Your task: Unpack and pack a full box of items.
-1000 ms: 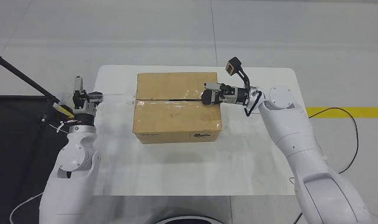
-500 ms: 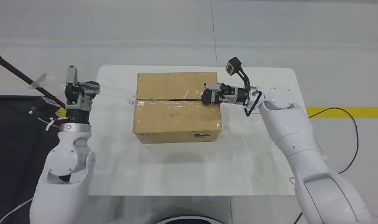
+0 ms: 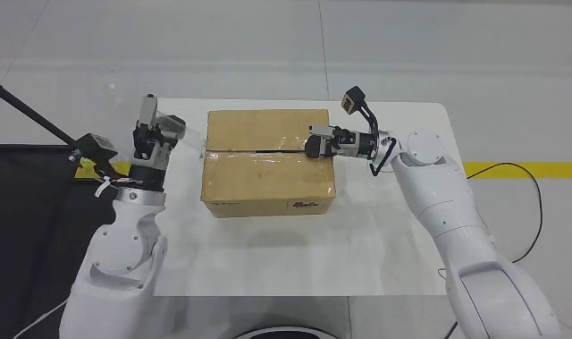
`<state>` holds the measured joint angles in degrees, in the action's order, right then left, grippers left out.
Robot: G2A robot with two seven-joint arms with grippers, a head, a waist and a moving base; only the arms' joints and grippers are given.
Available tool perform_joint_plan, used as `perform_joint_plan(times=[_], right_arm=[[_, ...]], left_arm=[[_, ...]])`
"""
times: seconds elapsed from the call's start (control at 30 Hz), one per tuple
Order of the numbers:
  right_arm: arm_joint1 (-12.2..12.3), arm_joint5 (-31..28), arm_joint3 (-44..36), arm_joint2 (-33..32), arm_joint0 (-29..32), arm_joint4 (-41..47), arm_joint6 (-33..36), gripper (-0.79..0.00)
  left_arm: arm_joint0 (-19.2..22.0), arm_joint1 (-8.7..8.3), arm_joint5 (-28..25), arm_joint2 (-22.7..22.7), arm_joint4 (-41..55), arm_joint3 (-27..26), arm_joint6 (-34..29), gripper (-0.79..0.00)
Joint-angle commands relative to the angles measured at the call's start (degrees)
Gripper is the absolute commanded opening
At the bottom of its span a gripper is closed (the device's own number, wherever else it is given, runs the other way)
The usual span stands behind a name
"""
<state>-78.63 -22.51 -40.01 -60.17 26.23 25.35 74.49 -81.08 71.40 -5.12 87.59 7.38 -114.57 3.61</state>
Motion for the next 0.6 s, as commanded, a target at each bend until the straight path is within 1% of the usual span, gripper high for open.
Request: perform_joint_plan(times=[0.0, 0.37, 0.47, 0.57], right_arm=[[0.0, 0.0, 0.0, 0.0, 0.0, 0.0, 0.0, 0.000], [0.0, 0.0, 0.0, 0.0, 0.0, 0.0, 0.0, 0.000], [0.3, -0.3, -3.1, -0.7, 1.8, 0.1, -2.1, 0.000], [1.0, -0.2, -6.5, -2.1, 3.5, 0.0, -2.6, 0.000]], left_arm=[[0.5, 0.13, 0.6, -1.2, -0.9, 0.2, 0.1, 0.000], [4.1, 1.13, 2.7, -7.9, -5.0, 1.9, 1.8, 0.000], [4.8, 1.38, 3.1, -9.3, -5.9, 2.1, 2.1, 0.000], [5.4, 1.64, 3.5, -10.5, -6.5, 2.2, 2.5, 0.000]])
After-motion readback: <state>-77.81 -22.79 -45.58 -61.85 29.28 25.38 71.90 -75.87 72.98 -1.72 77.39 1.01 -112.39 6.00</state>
